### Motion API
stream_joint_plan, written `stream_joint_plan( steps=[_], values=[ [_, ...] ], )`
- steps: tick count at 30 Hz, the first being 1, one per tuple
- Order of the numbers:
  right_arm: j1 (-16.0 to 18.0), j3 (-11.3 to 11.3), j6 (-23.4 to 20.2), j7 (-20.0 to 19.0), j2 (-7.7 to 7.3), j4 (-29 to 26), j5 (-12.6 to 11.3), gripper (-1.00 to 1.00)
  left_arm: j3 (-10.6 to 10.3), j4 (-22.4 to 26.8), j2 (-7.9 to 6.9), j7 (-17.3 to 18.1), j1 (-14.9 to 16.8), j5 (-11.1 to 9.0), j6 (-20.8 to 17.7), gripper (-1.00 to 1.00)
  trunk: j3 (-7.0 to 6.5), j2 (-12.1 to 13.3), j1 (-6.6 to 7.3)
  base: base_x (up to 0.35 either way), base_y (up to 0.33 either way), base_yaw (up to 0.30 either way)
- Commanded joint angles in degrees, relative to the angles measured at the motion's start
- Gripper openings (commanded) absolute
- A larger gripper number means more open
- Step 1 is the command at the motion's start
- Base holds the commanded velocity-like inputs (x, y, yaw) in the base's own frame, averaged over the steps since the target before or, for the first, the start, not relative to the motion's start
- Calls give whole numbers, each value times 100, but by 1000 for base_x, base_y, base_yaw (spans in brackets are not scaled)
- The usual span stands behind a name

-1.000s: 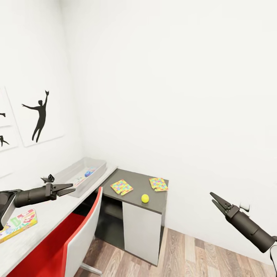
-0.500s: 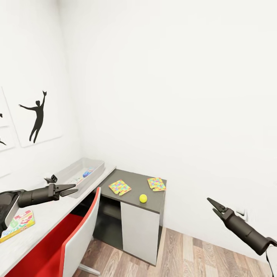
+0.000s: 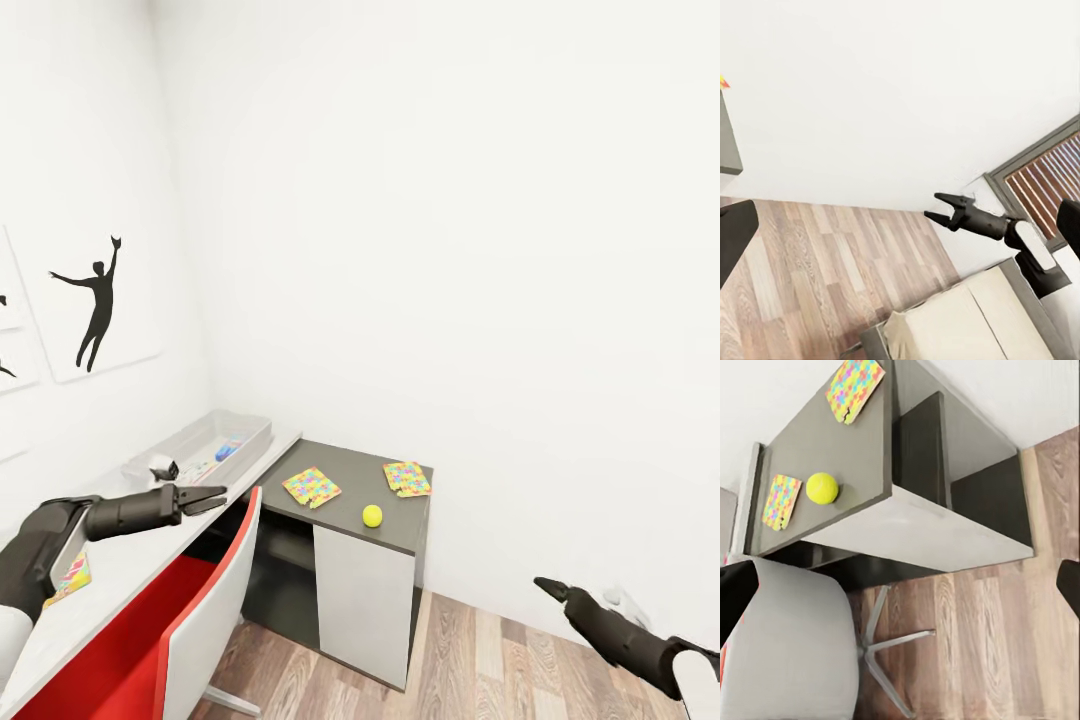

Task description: Put all the toys in the child's room - the three board games (two on the bed and one on the table), the two jigsaw puzzles on the table, and the tennis ball on the table - inside the toy box on the table in the child's room.

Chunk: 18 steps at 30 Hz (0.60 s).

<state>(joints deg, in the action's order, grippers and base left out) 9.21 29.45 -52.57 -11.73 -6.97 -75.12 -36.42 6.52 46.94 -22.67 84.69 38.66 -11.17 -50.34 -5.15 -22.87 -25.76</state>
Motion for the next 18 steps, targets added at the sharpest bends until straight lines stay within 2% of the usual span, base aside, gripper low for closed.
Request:
stream_joint_plan(
  steps=[1, 3, 4, 8, 12, 18],
  values=[
    [3, -44, 74, 94, 43, 185, 299, 100, -5, -1, 65, -53, 1, -4, -55, 100, 3, -5, -2, 0, 0, 0],
    [1, -79, 282, 187, 118, 426, 555, 100, -7, -1, 119, -107, 1, -2, -52, 100, 3, -5, -2, 0, 0, 0],
    [1, -99, 573, 244, 233, 703, 787, 100, -11, -1, 160, -156, 1, 1, -50, 100, 3, -5, -2, 0, 0, 0],
    [7, -119, 1296, 323, 467, 1277, 1155, 100, -16, -1, 223, -236, 1, 11, -47, 100, 3, -5, -2, 0, 0, 0],
    [9, -133, 1653, 362, 572, 1538, 1279, 100, -19, -1, 272, -373, 1, 27, -38, 100, 3, -5, -2, 0, 0, 0],
    [10, -147, 1827, 413, 625, 1892, 1338, 100, -20, -1, 287, -454, 1, 30, -30, 100, 3, -5, -2, 0, 0, 0]
  ],
)
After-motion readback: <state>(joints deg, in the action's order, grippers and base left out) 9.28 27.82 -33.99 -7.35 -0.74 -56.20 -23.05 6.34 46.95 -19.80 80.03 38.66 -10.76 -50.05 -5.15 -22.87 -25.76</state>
